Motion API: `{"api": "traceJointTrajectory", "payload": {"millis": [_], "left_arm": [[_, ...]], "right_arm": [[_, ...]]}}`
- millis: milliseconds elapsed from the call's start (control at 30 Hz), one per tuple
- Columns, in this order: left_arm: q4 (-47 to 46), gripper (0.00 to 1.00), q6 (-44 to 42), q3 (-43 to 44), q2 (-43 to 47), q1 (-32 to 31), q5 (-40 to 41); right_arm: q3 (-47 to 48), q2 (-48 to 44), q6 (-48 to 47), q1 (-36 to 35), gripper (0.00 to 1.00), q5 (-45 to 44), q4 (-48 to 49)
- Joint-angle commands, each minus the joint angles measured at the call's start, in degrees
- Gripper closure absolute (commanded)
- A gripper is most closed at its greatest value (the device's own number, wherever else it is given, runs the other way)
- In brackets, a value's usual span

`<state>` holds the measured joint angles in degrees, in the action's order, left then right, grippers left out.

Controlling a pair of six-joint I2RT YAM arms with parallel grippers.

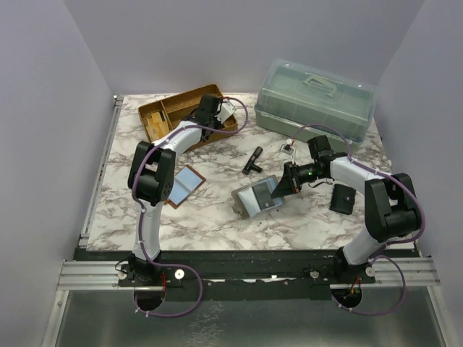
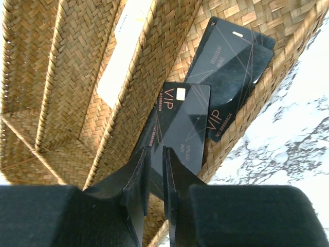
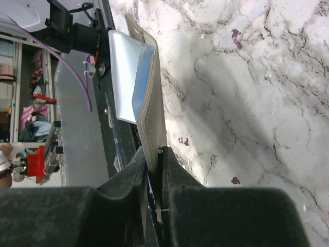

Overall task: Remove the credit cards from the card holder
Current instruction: Place the credit card in the storage box, then remove the credit card from the card holder.

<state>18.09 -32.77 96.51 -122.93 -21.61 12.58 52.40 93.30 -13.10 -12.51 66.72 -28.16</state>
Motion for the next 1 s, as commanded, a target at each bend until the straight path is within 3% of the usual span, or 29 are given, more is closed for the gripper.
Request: {"api": "traceJointTrajectory", "payload": {"millis": [0,133,267,433,533,600,767,867,967], "left_arm": [[0.63,0.77,8.79,0.51,4.95,0.09,-3.23],[0.55,0.62,20.74,-0.63,11.07,1.17,-6.40],[-2.58,0.47,36.42,-8.72,20.24,4.04,-19.28],[-13.93,0.41,59.18,-25.33,32.52,7.18,-38.73],[-28.27,0.41,75.03,-38.92,39.40,4.67,-46.62],[-34.95,0.41,80.61,-46.29,43.37,-0.60,-44.76],[-42.51,0.40,87.81,-58.87,49.56,-14.86,-29.16],[-44.45,0.40,91.05,-62.41,49.49,-21.16,-19.07],[-44.96,0.41,94.27,-62.19,45.35,-24.59,-14.77]], "right_arm": [[0.82,-0.42,-0.78,0.25,0.99,0.10,-0.84],[0.81,-0.27,-0.76,0.21,0.99,-0.22,-0.78],[0.69,-0.38,-0.45,0.22,0.99,-1.18,-0.30],[0.15,-0.12,0.93,0.21,0.99,-4.24,1.14],[0.00,0.71,1.52,0.21,0.98,-5.63,1.56],[0.22,1.49,1.65,0.13,0.98,-6.39,1.58],[0.06,2.33,2.46,-0.16,0.96,-8.36,2.37],[0.30,3.34,2.47,-0.61,0.94,-8.61,2.32],[0.72,4.75,2.42,-0.92,0.94,-9.09,2.08]]}}
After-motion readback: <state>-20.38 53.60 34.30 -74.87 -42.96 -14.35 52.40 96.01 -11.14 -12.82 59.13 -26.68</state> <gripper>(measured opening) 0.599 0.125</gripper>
